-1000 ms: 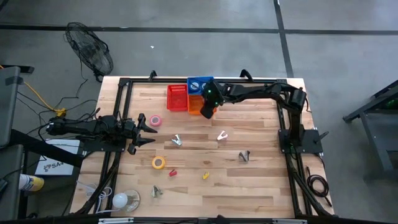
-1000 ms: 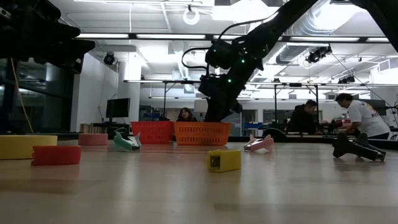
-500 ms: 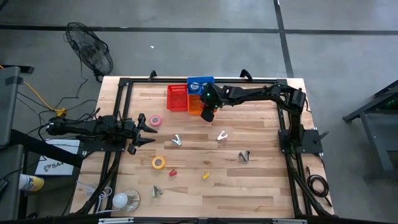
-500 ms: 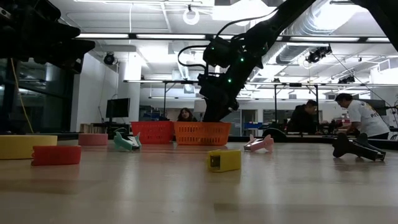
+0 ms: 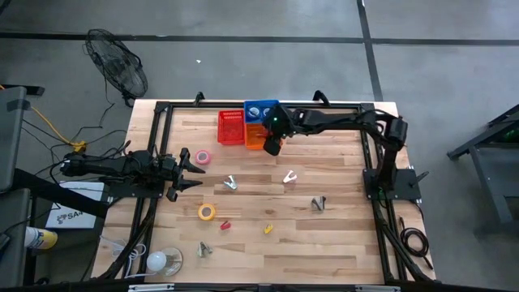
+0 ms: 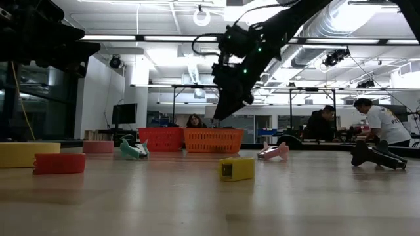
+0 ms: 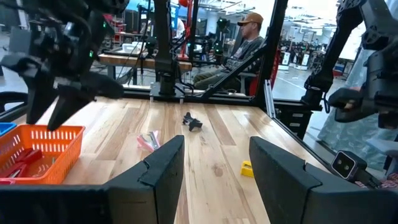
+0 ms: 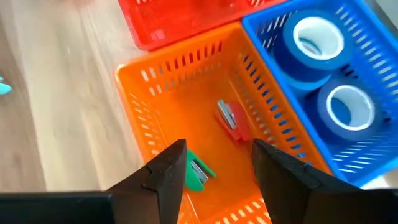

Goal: Pick and place Stapler, Stapler remover, tape
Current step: Put the yellow stapler into the orange bin

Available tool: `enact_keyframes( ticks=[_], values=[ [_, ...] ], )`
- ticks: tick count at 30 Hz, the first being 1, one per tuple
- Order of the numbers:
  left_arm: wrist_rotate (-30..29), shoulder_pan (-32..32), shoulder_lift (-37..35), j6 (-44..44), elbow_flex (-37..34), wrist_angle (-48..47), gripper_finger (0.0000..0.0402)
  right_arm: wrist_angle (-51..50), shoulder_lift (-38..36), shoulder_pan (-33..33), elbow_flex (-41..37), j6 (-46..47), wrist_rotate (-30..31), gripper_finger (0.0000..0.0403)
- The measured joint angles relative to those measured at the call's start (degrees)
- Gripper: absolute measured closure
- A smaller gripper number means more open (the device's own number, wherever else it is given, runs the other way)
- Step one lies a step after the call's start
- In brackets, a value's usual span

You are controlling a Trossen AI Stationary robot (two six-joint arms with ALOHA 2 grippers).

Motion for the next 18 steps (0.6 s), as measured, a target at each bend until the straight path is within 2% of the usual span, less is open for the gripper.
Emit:
enact_keyframes(
  ticks=[9, 18],
  values=[
    [-0.02, 0.0, -0.01, 0.01, -0.01, 0.01, 0.0223, -6.84, -6.4, 1.53, 0.02, -0.99, -2.81, 0.023],
    [-0.02, 0.0, 0.0, 0.02, 0.0, 0.0, 0.0223, -16.67, -8.63, 9.98, 0.02, -10.13, -9.03, 0.0233]
  ],
)
